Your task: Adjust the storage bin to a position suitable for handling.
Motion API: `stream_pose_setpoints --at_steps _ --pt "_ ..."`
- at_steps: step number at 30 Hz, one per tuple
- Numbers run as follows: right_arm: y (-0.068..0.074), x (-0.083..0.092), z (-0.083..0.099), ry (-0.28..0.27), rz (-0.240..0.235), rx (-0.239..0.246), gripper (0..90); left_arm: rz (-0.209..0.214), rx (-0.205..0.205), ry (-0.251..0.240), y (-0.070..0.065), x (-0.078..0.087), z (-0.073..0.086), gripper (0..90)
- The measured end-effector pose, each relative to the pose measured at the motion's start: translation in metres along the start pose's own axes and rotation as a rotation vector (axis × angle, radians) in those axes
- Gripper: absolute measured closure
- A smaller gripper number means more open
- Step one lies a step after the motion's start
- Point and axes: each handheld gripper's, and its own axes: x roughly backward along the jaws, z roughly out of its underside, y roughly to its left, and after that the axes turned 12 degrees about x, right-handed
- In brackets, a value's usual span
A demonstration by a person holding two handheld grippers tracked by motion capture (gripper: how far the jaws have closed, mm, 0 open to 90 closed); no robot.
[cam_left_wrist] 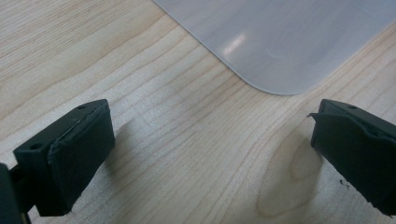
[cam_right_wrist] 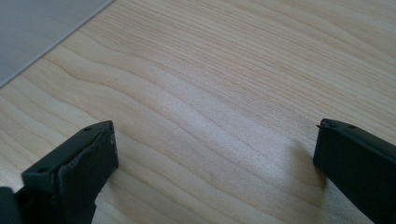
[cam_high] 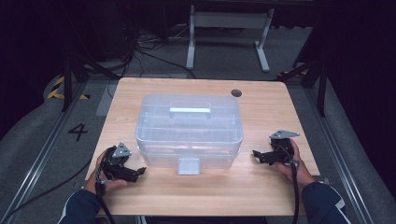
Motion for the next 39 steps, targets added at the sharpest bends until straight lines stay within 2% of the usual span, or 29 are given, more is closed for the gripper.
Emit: stream_pose_setpoints --at_steps 3,6,8,13,15,17,21,24,27,39 --pt "0.002 0.001 0.0 -0.003 -0.024 0.019 0.0 0.014 -0.009 0.003 0.001 0.001 0.001 0.1" --pt "0.001 0.001 0.001 -0.004 -0.029 0.028 0.0 0.011 -0.011 0.003 0.002 0.001 0.001 0.2" --pt "0.001 0.001 0.001 -0.004 -0.03 0.029 0.0 0.016 0.002 0.002 0.001 0.001 0.002 0.2" --pt "0.0 0.003 0.002 0.003 -0.027 0.019 1.3 0.013 -0.011 0.005 0.002 0.004 0.004 0.2" --pt "0.0 0.005 0.002 0.001 -0.025 0.018 6.1 0.019 -0.005 0.006 0.002 0.004 0.004 0.2" --pt "0.0 0.009 0.005 -0.028 -0.026 0.026 17.1 0.019 -0.002 0.004 0.002 0.004 0.005 0.5" --pt "0.001 0.014 0.007 -0.033 -0.05 0.036 22.1 0.024 -0.008 0.006 0.003 0.004 0.005 0.4" --pt "0.002 0.019 0.006 -0.049 -0.048 0.037 22.3 0.017 -0.012 0.003 0.003 0.004 0.005 0.4" --pt "0.004 0.028 0.004 -0.076 -0.041 0.054 22.8 0.02 0.0 0.005 0.002 0.005 0.006 0.4" --pt "0.008 0.044 -0.008 -0.118 -0.037 0.099 24.0 0.019 0.002 0.005 0.002 0.005 0.006 0.4"
